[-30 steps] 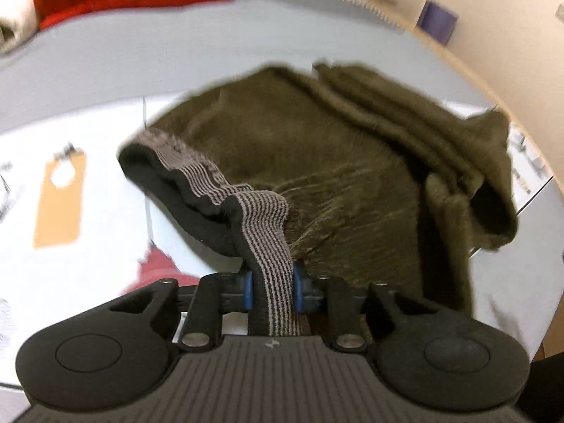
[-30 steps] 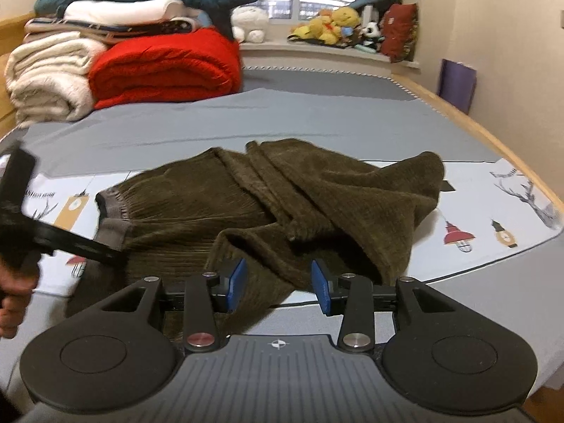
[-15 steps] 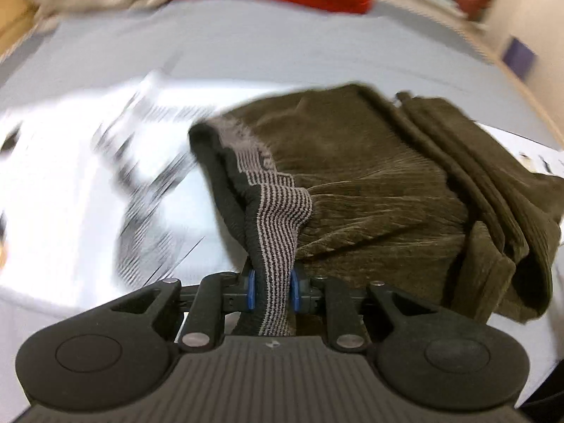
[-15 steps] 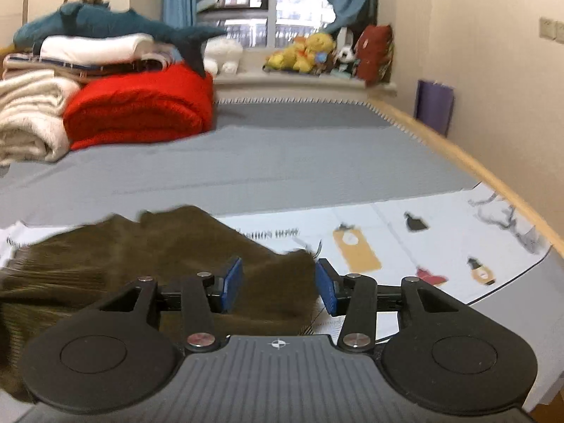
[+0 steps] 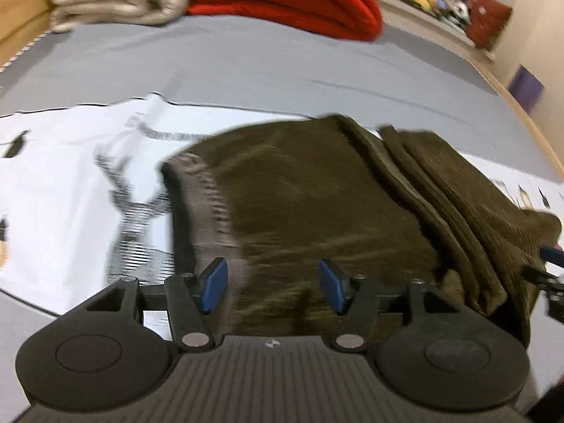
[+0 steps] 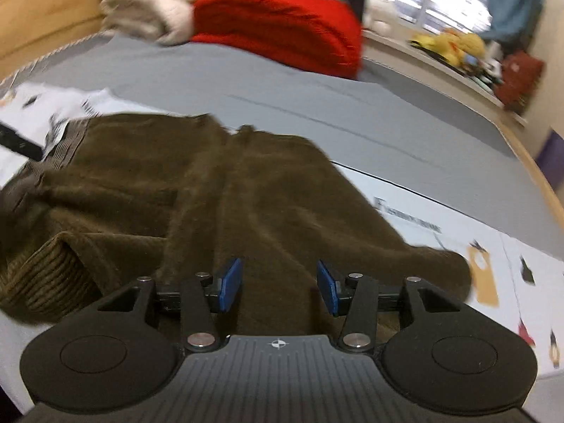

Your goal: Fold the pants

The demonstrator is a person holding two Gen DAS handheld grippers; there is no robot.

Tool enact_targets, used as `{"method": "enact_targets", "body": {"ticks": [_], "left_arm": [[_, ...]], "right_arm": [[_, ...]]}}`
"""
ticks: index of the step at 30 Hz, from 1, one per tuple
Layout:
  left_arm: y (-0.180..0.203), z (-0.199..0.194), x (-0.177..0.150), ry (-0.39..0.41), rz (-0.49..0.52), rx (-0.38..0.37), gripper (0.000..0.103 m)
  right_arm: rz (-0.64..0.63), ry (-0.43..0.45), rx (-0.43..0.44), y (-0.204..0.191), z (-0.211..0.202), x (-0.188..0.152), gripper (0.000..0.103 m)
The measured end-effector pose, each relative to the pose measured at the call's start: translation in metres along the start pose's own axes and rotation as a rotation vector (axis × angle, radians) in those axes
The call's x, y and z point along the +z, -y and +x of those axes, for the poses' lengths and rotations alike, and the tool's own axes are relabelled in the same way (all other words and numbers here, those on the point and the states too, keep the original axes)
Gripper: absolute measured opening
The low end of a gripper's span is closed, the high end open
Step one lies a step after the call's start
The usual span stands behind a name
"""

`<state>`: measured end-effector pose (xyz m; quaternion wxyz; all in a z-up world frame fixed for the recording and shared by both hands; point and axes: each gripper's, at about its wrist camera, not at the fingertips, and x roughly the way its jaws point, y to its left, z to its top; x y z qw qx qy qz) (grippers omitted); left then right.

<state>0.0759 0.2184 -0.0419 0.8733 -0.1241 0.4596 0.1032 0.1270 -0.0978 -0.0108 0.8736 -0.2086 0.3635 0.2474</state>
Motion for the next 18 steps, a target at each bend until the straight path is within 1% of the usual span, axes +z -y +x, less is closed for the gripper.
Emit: {"method": "enact_targets", "body": {"ticks": [1, 2, 4, 5, 6, 7, 8, 9, 10, 12, 14, 15, 16, 17, 18], "left_arm": [[0.008, 0.000, -0.001, -0.007, 0.012, -0.010, 0.063], [0.015, -0.001, 0.000, -0.014, 0.024, -0.024, 0.063], [0.032, 0.004, -0.001, -0.037, 0.056, -0.058, 0.063], [0.038, 0.006, -0.003, -0.047, 0.074, -0.062, 0.063], [0.043, 0.008, -0.004, -0.052, 0.091, -0.058, 0.063], [0.048, 0.010, -0.005, -0.056, 0.106, -0.055, 0.063], [0.052, 0.012, -0.006, -0.058, 0.114, -0.053, 0.063], [0.054, 0.014, -0.006, -0.061, 0.116, -0.051, 0.063], [0.055, 0.015, -0.008, -0.064, 0.116, -0.049, 0.063], [0.058, 0.019, -0.010, -0.072, 0.112, -0.059, 0.063], [0.061, 0.024, -0.013, -0.074, 0.121, -0.076, 0.063], [0.064, 0.025, -0.016, -0.086, 0.137, -0.083, 0.063], [0.069, 0.027, -0.018, -0.101, 0.165, -0.096, 0.063], [0.073, 0.026, -0.020, -0.108, 0.197, -0.116, 0.063], [0.080, 0.028, -0.023, -0.118, 0.241, -0.143, 0.063]], "right_arm": [[-0.005, -0.009, 0.015, -0.005, 0.005, 0.003, 0.055], [-0.010, -0.025, 0.030, -0.010, 0.012, 0.005, 0.055], [-0.025, -0.053, 0.031, -0.015, 0.022, 0.005, 0.056], [-0.041, -0.069, 0.014, -0.017, 0.027, 0.005, 0.054], [-0.057, -0.075, -0.007, -0.016, 0.031, 0.003, 0.048], [-0.072, -0.067, -0.033, -0.015, 0.032, 0.002, 0.025], [-0.075, -0.052, -0.053, -0.008, 0.029, 0.000, 0.013], [-0.041, -0.013, -0.060, 0.004, 0.022, 0.000, 0.011], [0.025, 0.032, -0.073, 0.024, 0.010, 0.000, 0.011], [0.191, 0.112, -0.123, 0.072, -0.017, 0.000, 0.010], [0.354, 0.174, -0.176, 0.124, -0.049, -0.013, 0.010], [0.433, 0.194, -0.206, 0.153, -0.067, -0.025, 0.008], [0.479, 0.193, -0.213, 0.171, -0.076, -0.036, 0.005], [0.526, 0.169, -0.235, 0.192, -0.085, -0.051, 0.003], [0.554, 0.127, -0.264, 0.204, -0.088, -0.065, 0.003]]}}
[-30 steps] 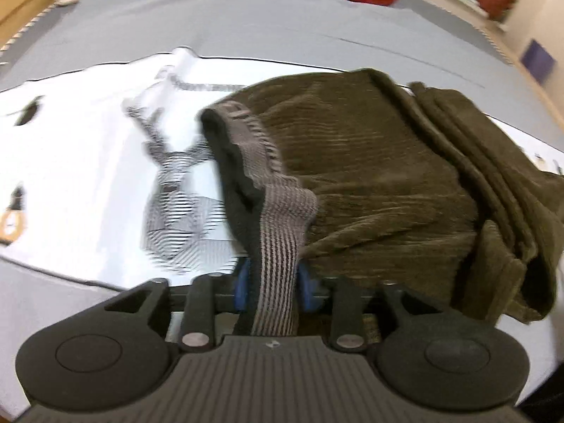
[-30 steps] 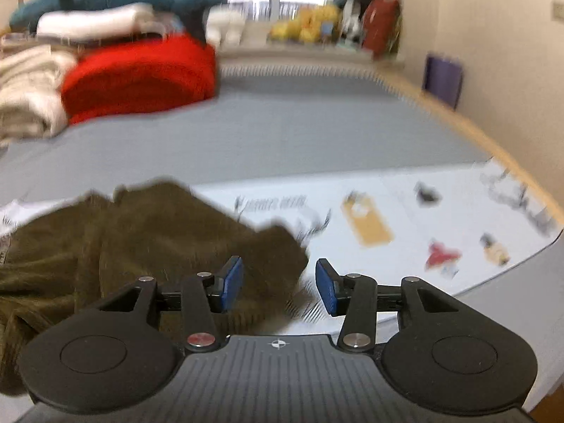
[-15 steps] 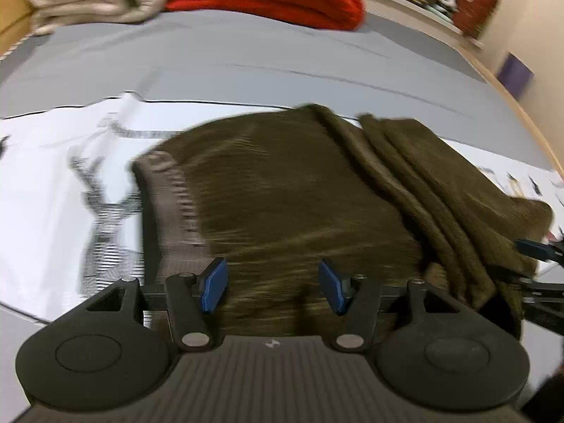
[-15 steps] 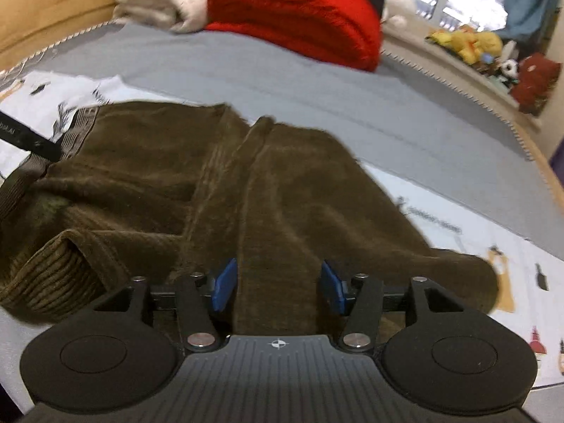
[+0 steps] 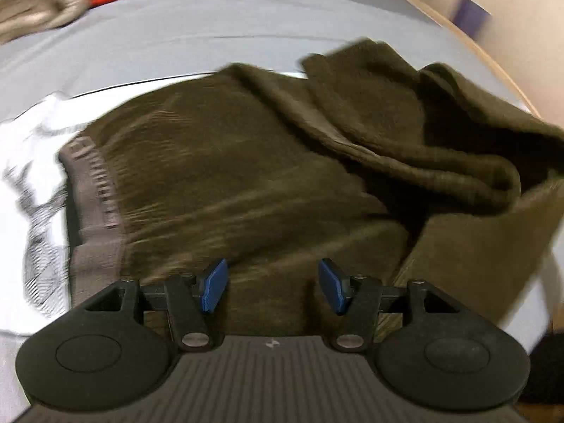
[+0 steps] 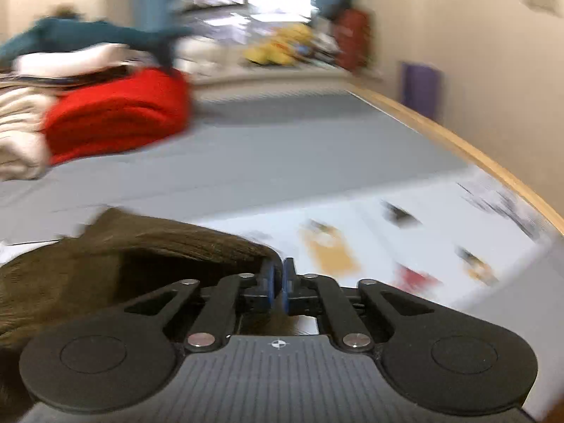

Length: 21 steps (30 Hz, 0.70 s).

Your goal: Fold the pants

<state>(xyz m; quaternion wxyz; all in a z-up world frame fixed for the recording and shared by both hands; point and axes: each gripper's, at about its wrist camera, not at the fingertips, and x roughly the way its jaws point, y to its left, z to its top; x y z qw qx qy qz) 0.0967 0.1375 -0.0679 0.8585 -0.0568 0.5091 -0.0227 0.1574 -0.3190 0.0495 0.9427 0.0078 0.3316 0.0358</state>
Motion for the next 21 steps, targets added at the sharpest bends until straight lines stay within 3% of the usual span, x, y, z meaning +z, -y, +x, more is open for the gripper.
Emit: {"method": "enact_targets", "body": {"ticks": [1, 4, 5, 6, 9, 11, 12, 14, 17, 21], "left_arm": [[0.007, 0.003, -0.002, -0.017, 0.041, -0.020, 0.063], [0.024, 0.015, -0.009, -0.087, 0.129, -0.050, 0.063], [0.028, 0.017, -0.010, -0.103, 0.147, -0.044, 0.063], [0.032, 0.020, -0.011, -0.113, 0.161, -0.031, 0.063], [0.033, 0.029, -0.007, -0.127, 0.140, 0.003, 0.063], [0.027, 0.032, -0.004, -0.118, 0.096, 0.014, 0.063], [0.026, 0.033, -0.002, -0.111, 0.078, 0.018, 0.063], [0.019, 0.033, 0.002, -0.093, 0.046, 0.030, 0.063], [0.008, 0.031, 0.006, -0.077, 0.012, 0.048, 0.064], [-0.001, 0.023, 0.010, -0.070, -0.031, 0.059, 0.064]], "right_arm": [[0.018, -0.054, -0.036, 0.016, 0.003, -0.006, 0.003], [0.073, -0.360, -0.046, 0.054, 0.028, -0.039, 0.005], [0.116, -0.421, -0.063, 0.064, 0.031, -0.047, 0.005], [0.133, -0.408, -0.074, 0.067, 0.029, -0.047, 0.007], [0.104, -0.220, -0.063, 0.063, 0.007, -0.033, 0.010], [0.084, -0.128, 0.005, 0.053, -0.001, -0.027, 0.023], [0.063, -0.113, 0.036, 0.045, 0.000, -0.025, 0.031], [-0.041, -0.107, 0.086, 0.020, 0.005, -0.026, 0.032], [-0.301, -0.098, 0.161, -0.039, 0.015, -0.034, 0.039], [-0.620, -0.158, 0.235, -0.109, 0.042, -0.058, 0.050]]}}
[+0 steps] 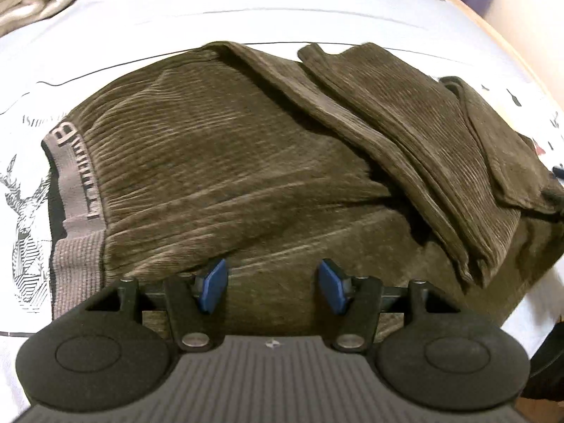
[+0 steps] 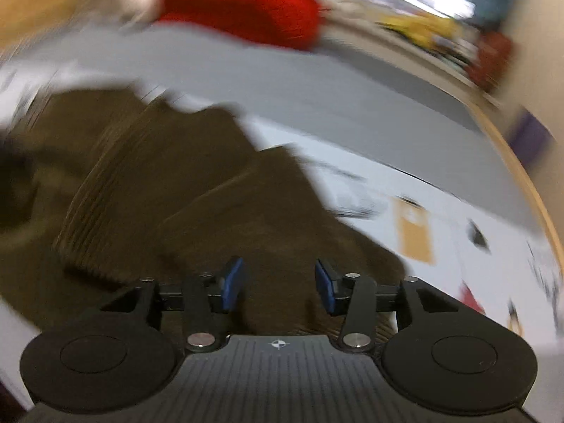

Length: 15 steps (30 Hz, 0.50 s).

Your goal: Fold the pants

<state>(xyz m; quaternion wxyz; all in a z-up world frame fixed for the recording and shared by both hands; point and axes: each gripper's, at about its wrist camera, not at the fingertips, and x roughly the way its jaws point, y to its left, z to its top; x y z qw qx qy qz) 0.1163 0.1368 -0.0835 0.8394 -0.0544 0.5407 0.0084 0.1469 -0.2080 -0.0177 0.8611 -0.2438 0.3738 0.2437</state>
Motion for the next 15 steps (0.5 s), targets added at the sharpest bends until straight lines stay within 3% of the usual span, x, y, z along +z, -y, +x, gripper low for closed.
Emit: {"method": "enact_targets", "body": {"ticks": [2, 5, 7, 10, 13, 15], "left_arm": [[-0.005, -0.001, 0.001, 0.000, -0.014, 0.007, 0.064], [-0.014, -0.002, -0.001, -0.004, -0.017, 0.030, 0.064], [-0.018, 0.001, -0.001, -0.007, -0.020, 0.038, 0.064], [-0.020, 0.002, 0.002, -0.007, -0.029, 0.041, 0.064], [-0.017, 0.002, 0.006, 0.005, -0.031, 0.040, 0.064], [-0.014, 0.001, 0.010, 0.017, -0.027, 0.033, 0.064]], "right_arm": [[-0.146, -0.024, 0.018, -0.028, 0.011, 0.001, 0.055], [-0.336, -0.064, -0.053, -0.053, 0.032, -0.003, 0.050], [-0.357, -0.054, -0.073, -0.051, 0.033, -0.001, 0.010], [-0.117, 0.073, -0.061, -0.003, 0.007, 0.013, 0.007], [0.334, 0.232, -0.169, 0.096, -0.034, 0.005, 0.007], [0.607, 0.254, -0.329, 0.158, -0.051, -0.027, 0.007]]}}
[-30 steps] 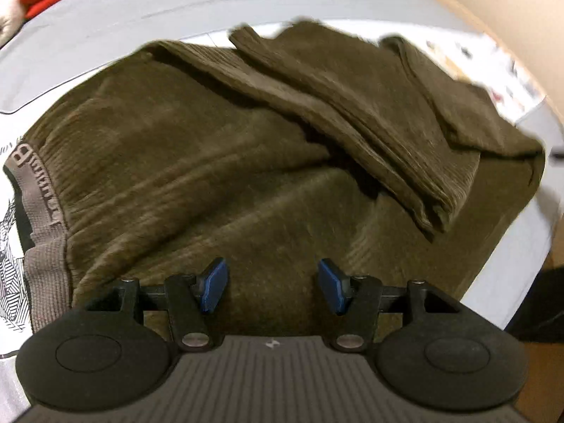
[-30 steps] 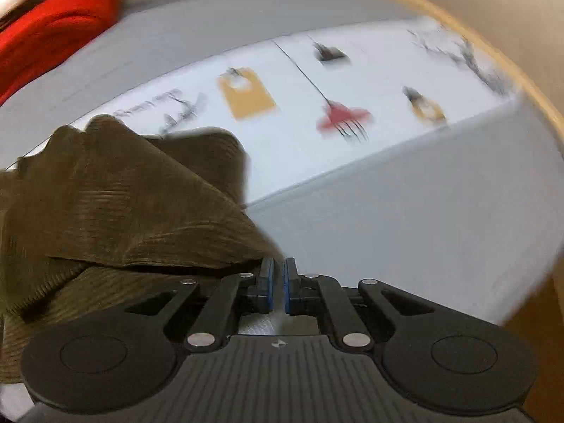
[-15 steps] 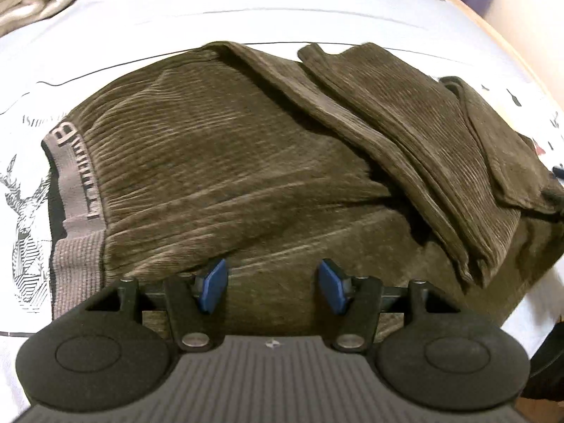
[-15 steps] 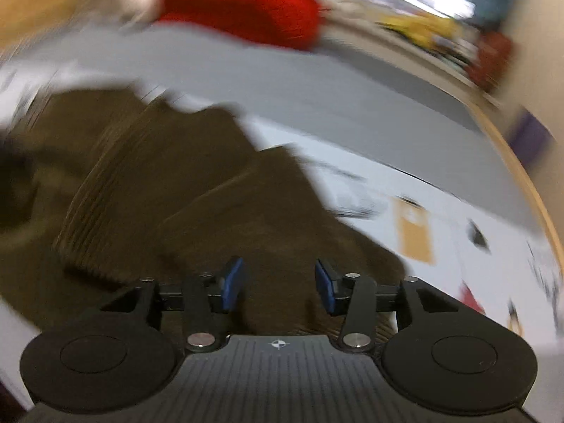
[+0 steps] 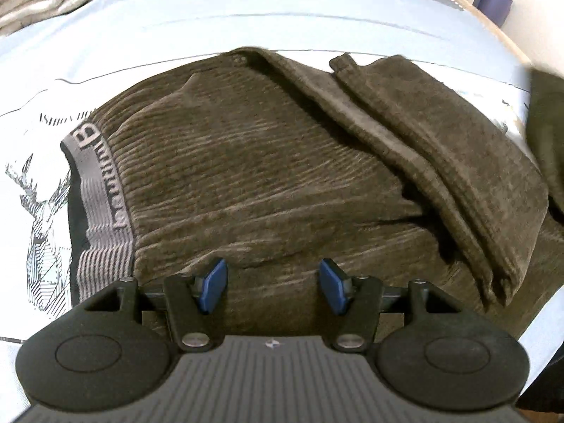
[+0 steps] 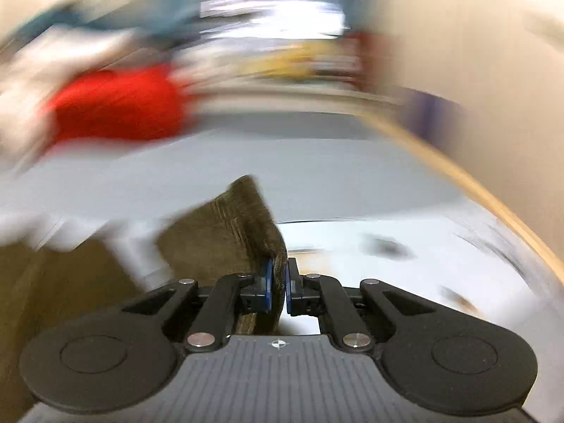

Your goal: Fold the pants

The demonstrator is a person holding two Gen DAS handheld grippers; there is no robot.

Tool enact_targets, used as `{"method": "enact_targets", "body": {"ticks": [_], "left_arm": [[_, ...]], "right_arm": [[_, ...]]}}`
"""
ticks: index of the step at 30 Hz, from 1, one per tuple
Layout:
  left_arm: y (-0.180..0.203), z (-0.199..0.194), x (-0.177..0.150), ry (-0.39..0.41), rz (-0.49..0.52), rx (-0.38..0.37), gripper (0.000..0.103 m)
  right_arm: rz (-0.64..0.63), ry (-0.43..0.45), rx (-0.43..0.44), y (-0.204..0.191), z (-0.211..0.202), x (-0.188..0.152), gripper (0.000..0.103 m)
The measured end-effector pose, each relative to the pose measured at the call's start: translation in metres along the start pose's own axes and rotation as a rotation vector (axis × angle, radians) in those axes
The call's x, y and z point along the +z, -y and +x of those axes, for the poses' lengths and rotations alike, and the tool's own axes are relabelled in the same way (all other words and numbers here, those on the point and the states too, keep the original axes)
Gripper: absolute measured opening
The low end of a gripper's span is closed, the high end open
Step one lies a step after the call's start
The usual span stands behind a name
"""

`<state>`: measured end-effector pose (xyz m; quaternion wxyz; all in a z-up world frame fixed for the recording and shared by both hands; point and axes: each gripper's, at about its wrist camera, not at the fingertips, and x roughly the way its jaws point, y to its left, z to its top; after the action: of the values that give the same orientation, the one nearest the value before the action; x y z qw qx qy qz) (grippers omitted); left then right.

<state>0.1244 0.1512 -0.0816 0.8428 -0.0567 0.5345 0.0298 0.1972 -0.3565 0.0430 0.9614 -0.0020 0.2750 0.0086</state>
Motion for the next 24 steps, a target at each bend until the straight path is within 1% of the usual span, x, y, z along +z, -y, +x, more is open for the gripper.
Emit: {"method": "enact_targets", "body": {"ticks": [1, 2, 3, 4, 5, 6, 8, 9, 11, 14, 15, 17, 18, 20, 21, 22, 24], "left_arm": [[0.003, 0.000, 0.001, 0.005, 0.004, -0.002, 0.064], [0.005, -0.001, 0.002, 0.009, 0.007, -0.004, 0.064], [0.007, -0.001, 0.002, 0.012, 0.014, -0.006, 0.064], [0.009, -0.001, 0.003, 0.014, 0.019, -0.007, 0.064], [0.011, -0.001, 0.003, 0.014, 0.023, -0.008, 0.064], [0.013, -0.001, 0.003, 0.014, 0.025, -0.009, 0.064], [0.016, 0.000, 0.003, 0.011, 0.027, -0.010, 0.064], [0.017, 0.000, 0.003, 0.010, 0.028, -0.011, 0.064], [0.021, 0.000, 0.001, 0.002, 0.030, -0.019, 0.064], [0.026, 0.002, -0.003, -0.015, 0.042, -0.034, 0.064], [0.026, 0.003, -0.005, -0.022, 0.040, -0.039, 0.064], [0.023, 0.004, -0.008, -0.035, 0.026, -0.049, 0.064], [0.020, 0.004, -0.009, -0.039, 0.015, -0.052, 0.064], [0.013, 0.005, -0.012, -0.045, -0.005, -0.049, 0.064], [0.009, 0.006, -0.013, -0.055, -0.011, -0.043, 0.064], [0.006, 0.010, -0.016, -0.078, -0.010, -0.031, 0.064], [0.005, 0.016, -0.021, -0.113, 0.029, -0.005, 0.064]], "right_arm": [[0.117, -0.017, -0.114, 0.038, 0.003, -0.001, 0.006], [0.222, -0.059, -0.212, 0.073, 0.007, -0.007, 0.006], [0.295, -0.120, -0.290, 0.101, 0.010, -0.016, 0.006], [0.326, -0.199, -0.378, 0.124, 0.016, -0.027, 0.006], [0.328, -0.295, -0.482, 0.146, 0.023, -0.040, 0.006], [0.366, -0.351, -0.511, 0.163, 0.027, -0.051, 0.006], [0.474, -0.387, -0.485, 0.187, 0.028, -0.064, 0.006], [0.497, -0.407, -0.492, 0.194, 0.029, -0.070, 0.006], [0.513, -0.416, -0.490, 0.196, 0.028, -0.073, 0.006], [0.471, -0.440, -0.465, 0.191, 0.041, -0.073, 0.006], [0.451, -0.454, -0.483, 0.188, 0.043, -0.071, 0.007], [0.427, -0.459, -0.548, 0.184, 0.042, -0.068, 0.011], [0.419, -0.439, -0.584, 0.177, 0.038, -0.066, 0.015], [0.388, -0.372, -0.644, 0.160, 0.026, -0.056, 0.019], [0.359, -0.322, -0.645, 0.149, 0.019, -0.048, 0.023], [0.331, -0.285, -0.623, 0.138, 0.016, -0.042, 0.028], [0.232, -0.201, -0.516, 0.109, 0.010, -0.028, 0.034]]}}
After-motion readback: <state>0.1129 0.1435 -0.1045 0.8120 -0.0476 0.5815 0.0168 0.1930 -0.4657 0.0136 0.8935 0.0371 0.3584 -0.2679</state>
